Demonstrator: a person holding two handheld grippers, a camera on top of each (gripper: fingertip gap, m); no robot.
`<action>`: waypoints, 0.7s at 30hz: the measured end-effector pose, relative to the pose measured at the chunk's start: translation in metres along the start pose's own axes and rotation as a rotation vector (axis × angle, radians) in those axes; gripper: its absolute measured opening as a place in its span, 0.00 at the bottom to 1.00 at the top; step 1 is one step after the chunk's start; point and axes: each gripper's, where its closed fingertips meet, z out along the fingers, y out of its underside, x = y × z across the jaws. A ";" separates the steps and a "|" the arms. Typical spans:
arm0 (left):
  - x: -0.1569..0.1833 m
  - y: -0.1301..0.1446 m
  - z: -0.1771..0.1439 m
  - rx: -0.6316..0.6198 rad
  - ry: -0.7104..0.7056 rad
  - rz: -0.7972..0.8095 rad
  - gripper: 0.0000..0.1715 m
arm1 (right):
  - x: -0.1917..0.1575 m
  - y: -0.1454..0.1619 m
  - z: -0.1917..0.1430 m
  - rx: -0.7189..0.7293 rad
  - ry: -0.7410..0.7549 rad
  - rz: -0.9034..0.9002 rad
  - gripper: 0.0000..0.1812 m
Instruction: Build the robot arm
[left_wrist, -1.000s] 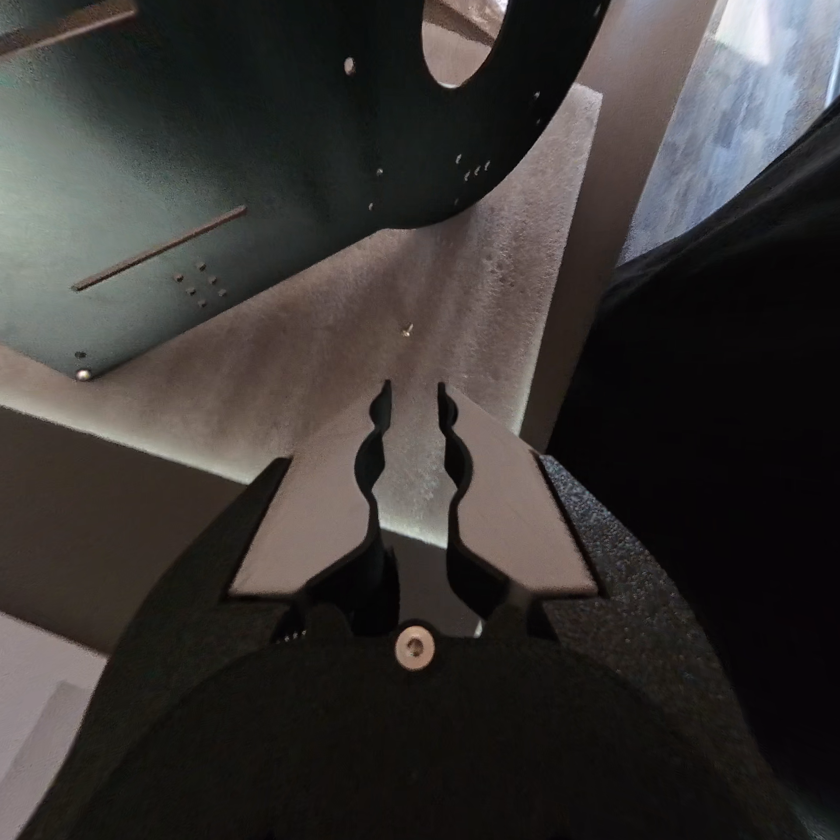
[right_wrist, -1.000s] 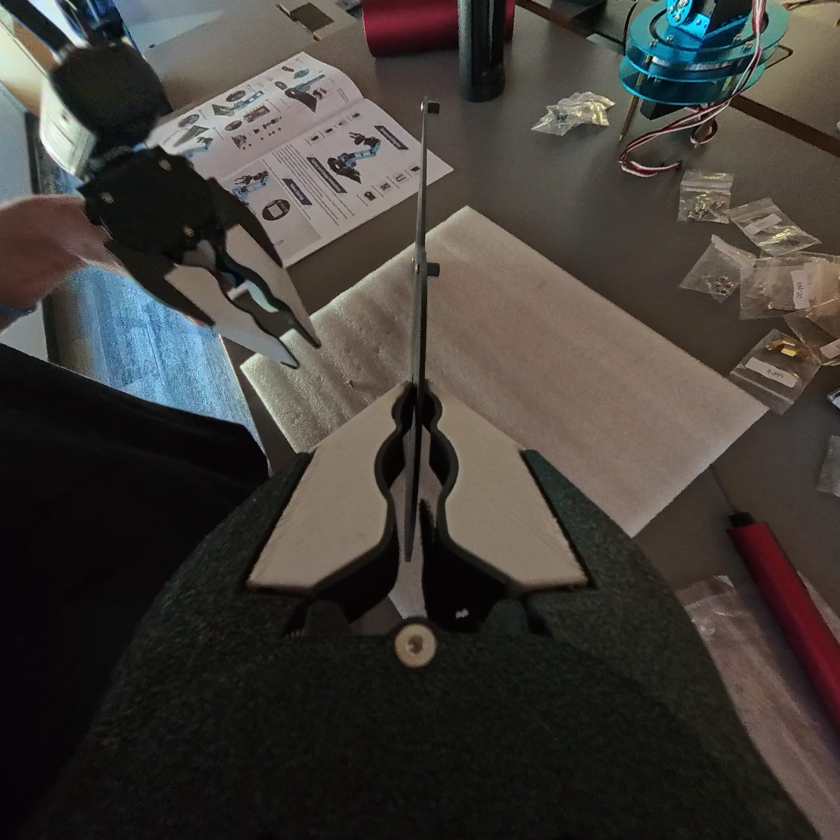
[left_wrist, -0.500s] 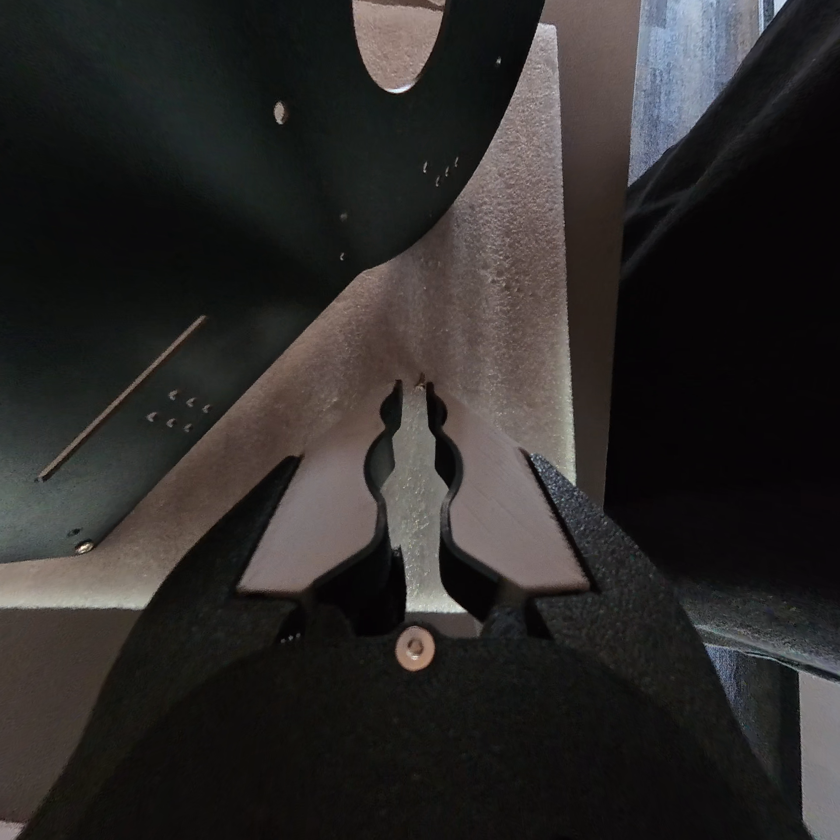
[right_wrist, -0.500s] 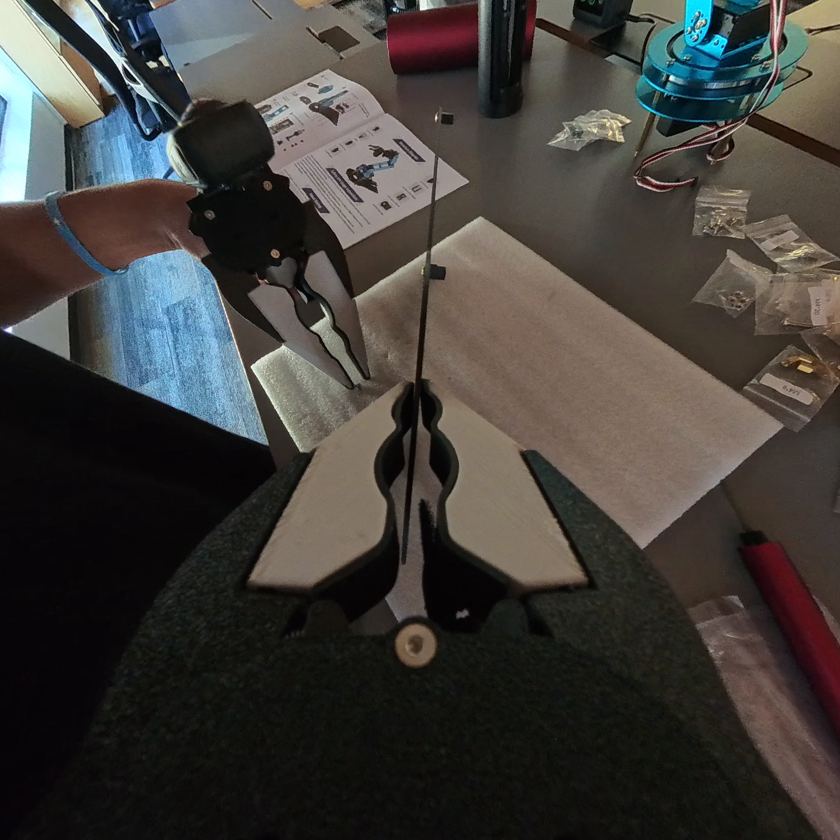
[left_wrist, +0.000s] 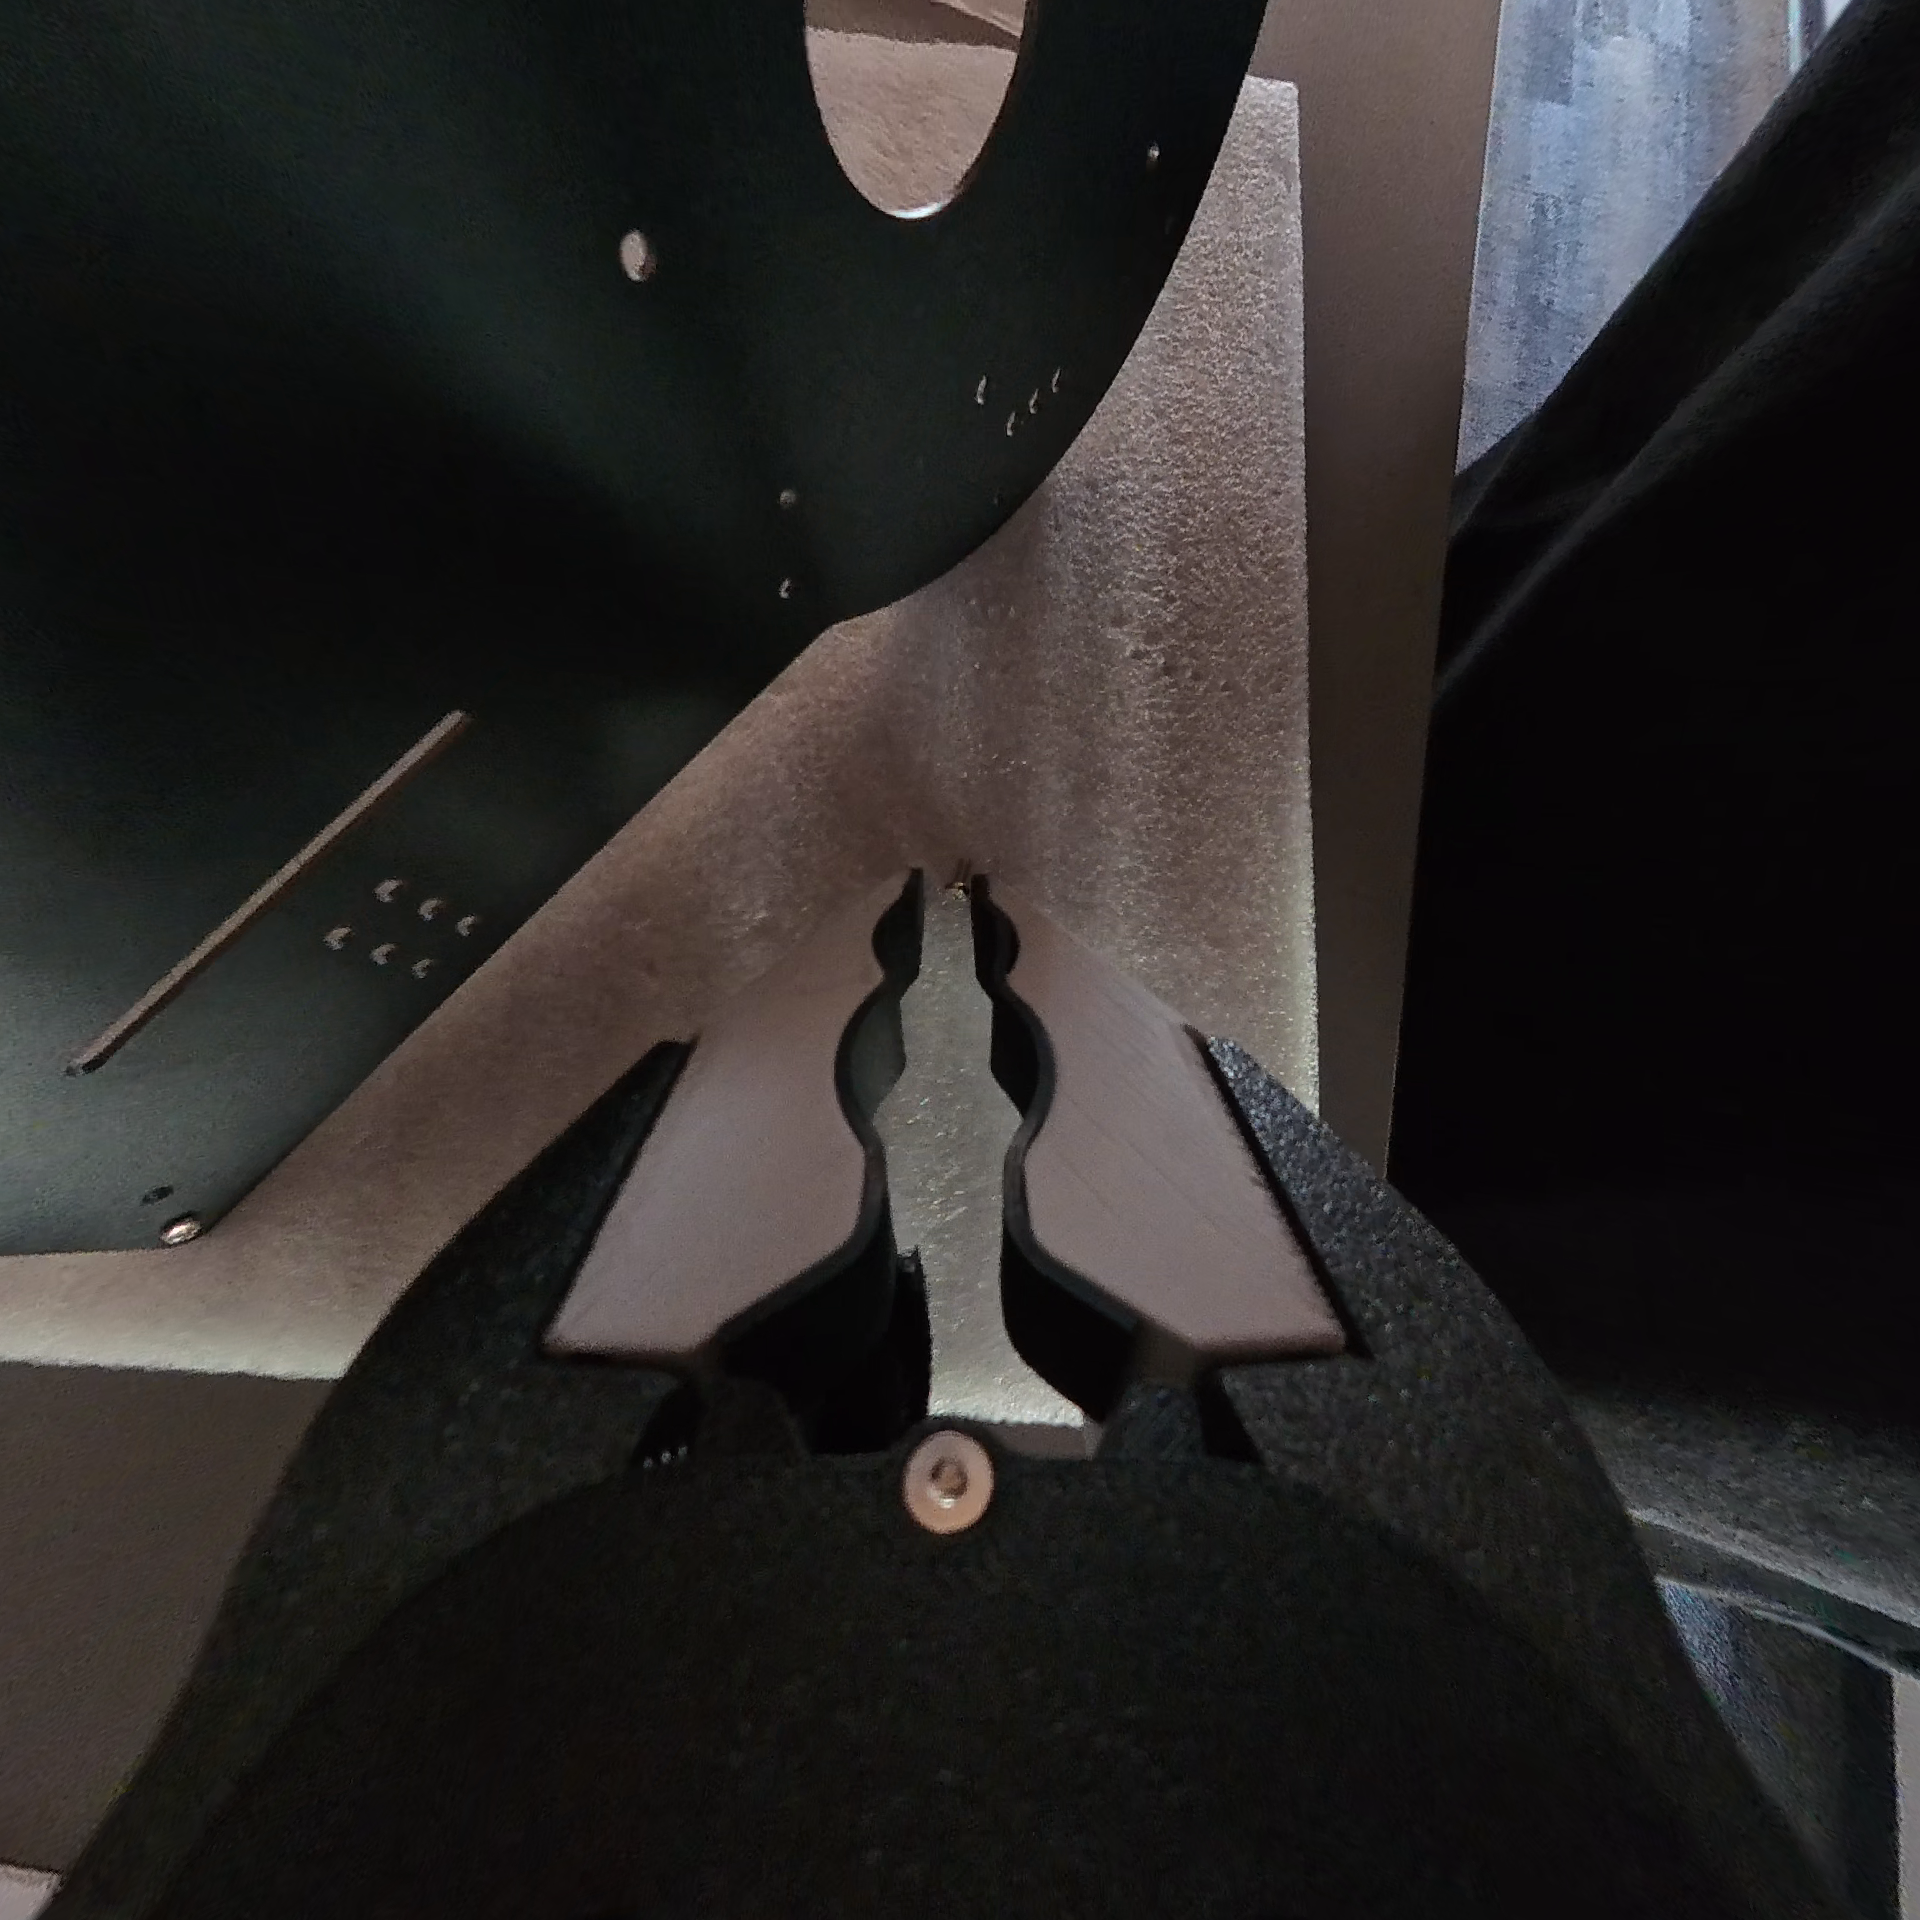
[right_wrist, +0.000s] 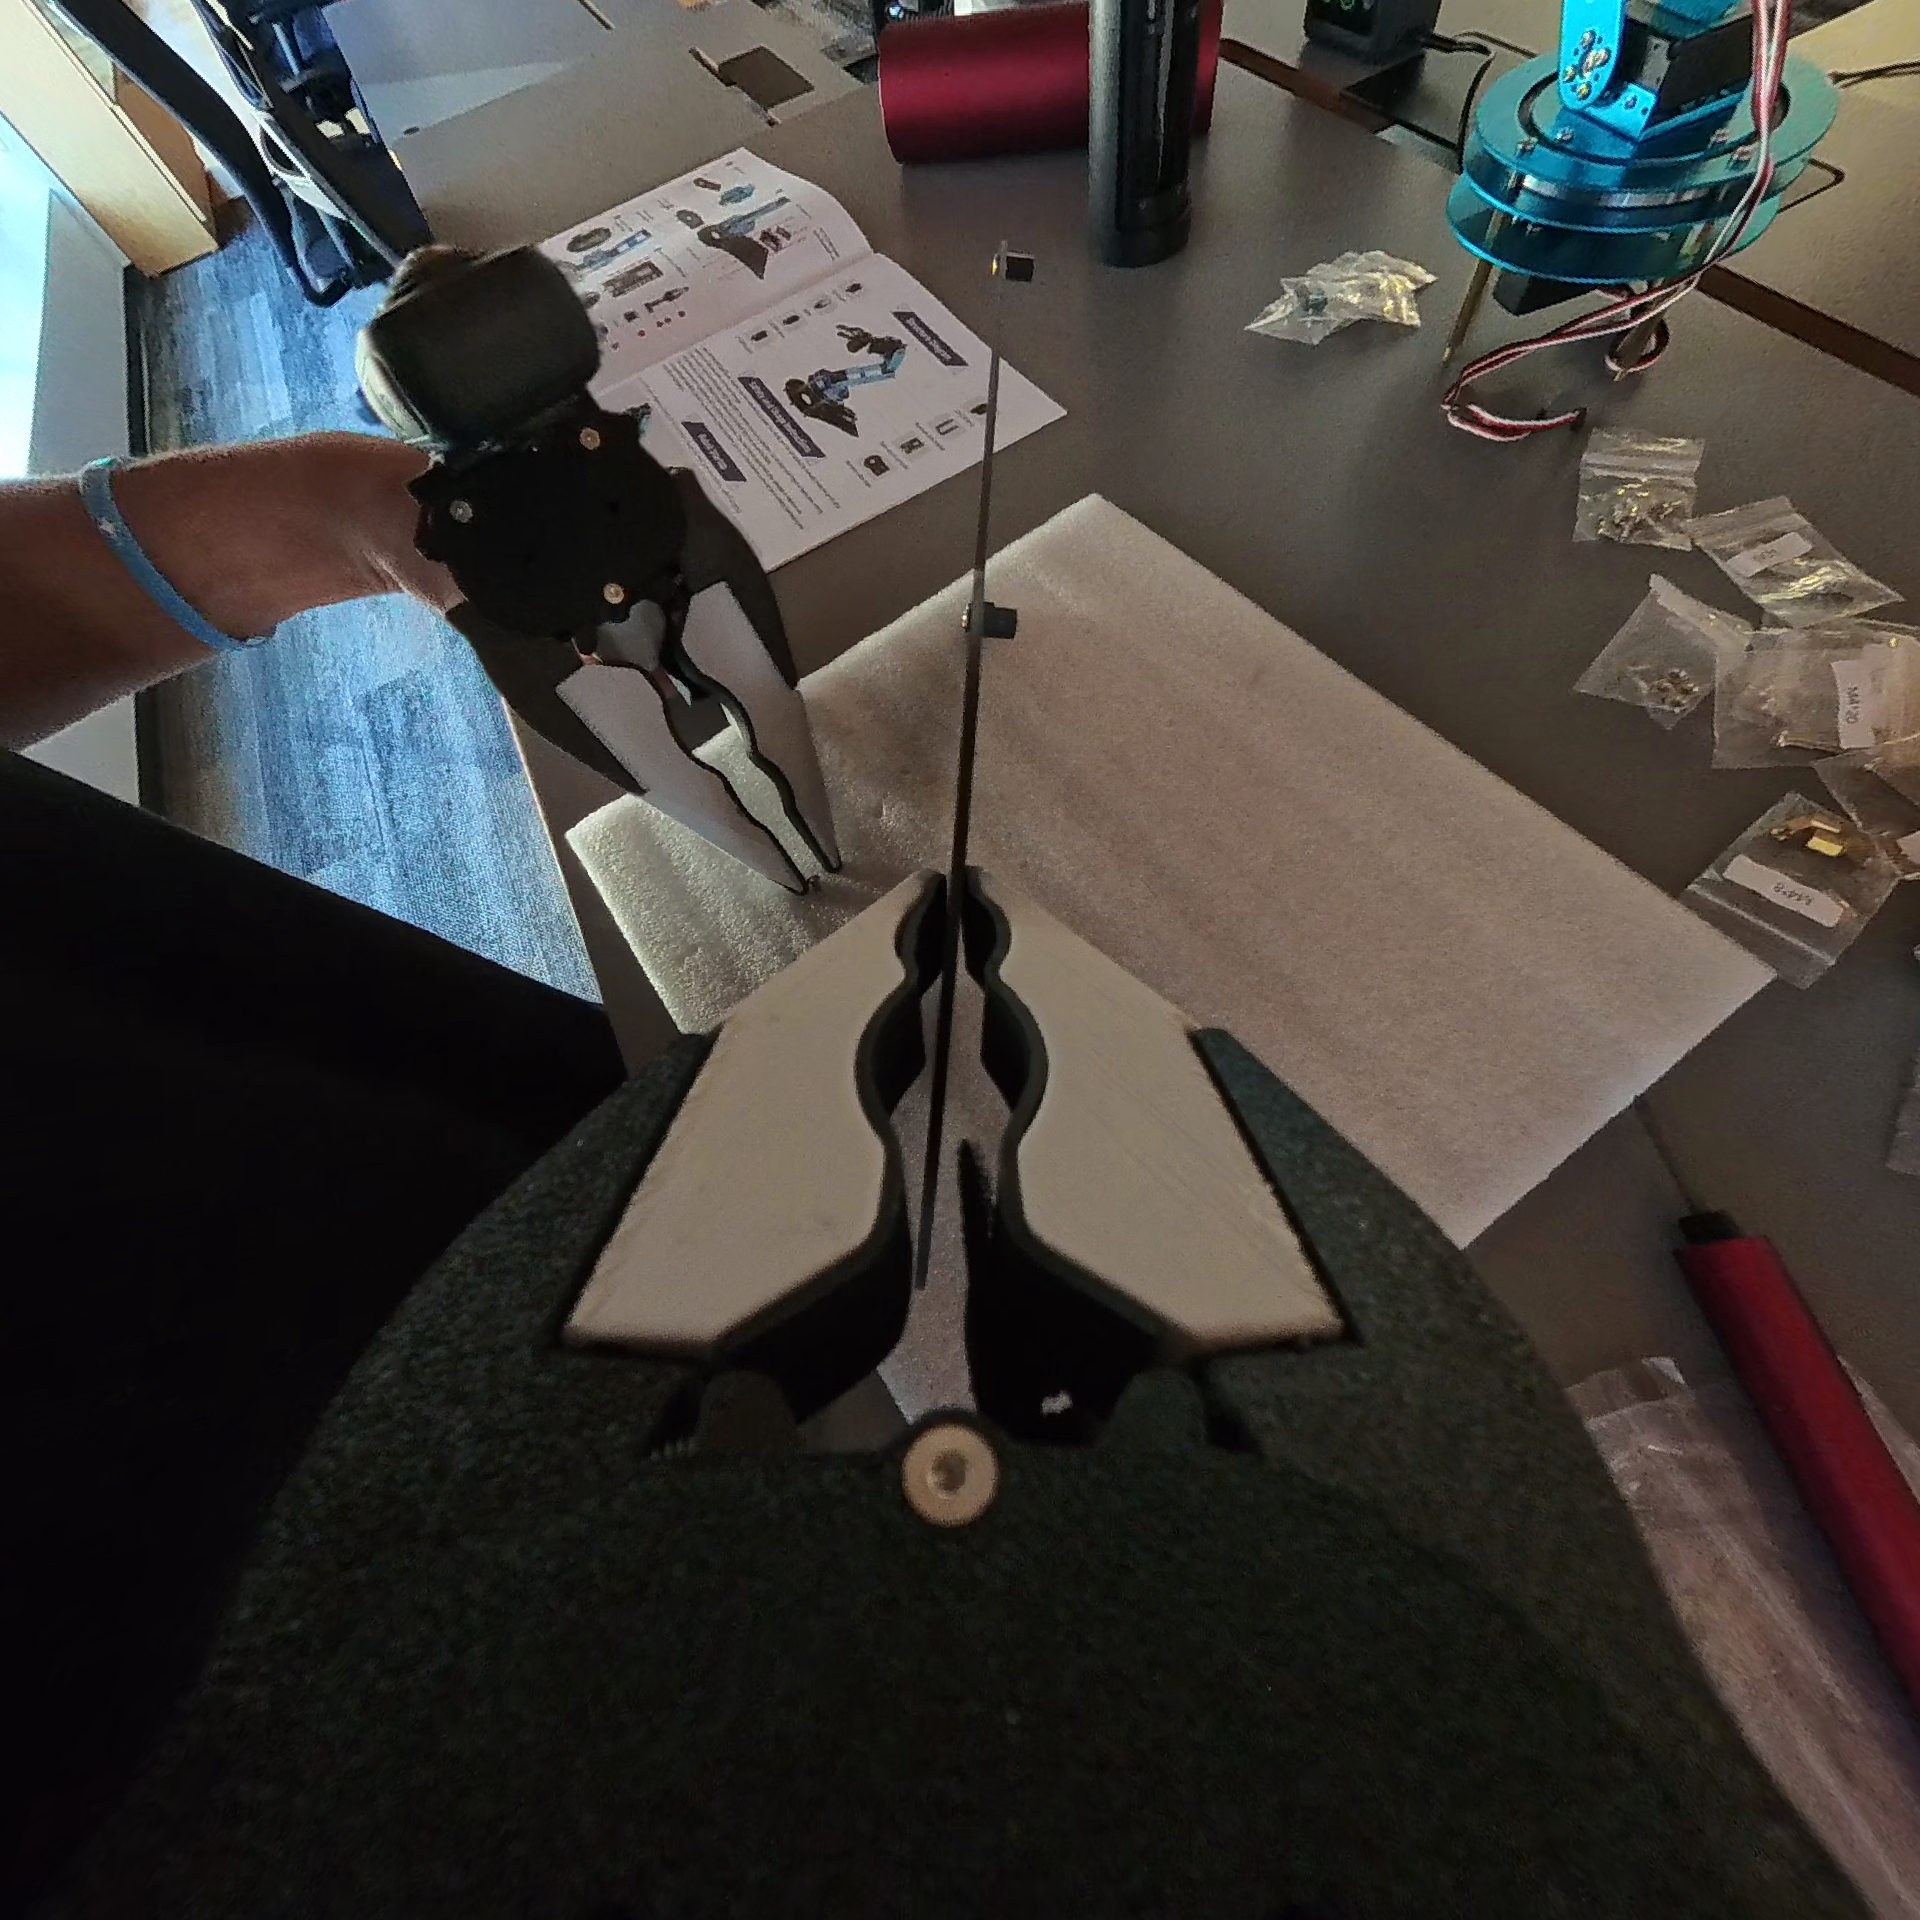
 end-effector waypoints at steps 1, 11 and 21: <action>0.000 0.000 0.000 0.005 -0.010 0.001 0.05 | 0.000 0.000 0.000 0.000 0.000 -0.001 0.01; 0.003 -0.001 0.000 0.027 -0.061 0.001 0.02 | 0.000 0.000 0.000 0.000 0.000 -0.005 0.01; -0.004 -0.039 -0.014 0.203 -0.284 -0.284 0.02 | -0.002 0.000 0.000 0.009 0.018 -0.033 0.01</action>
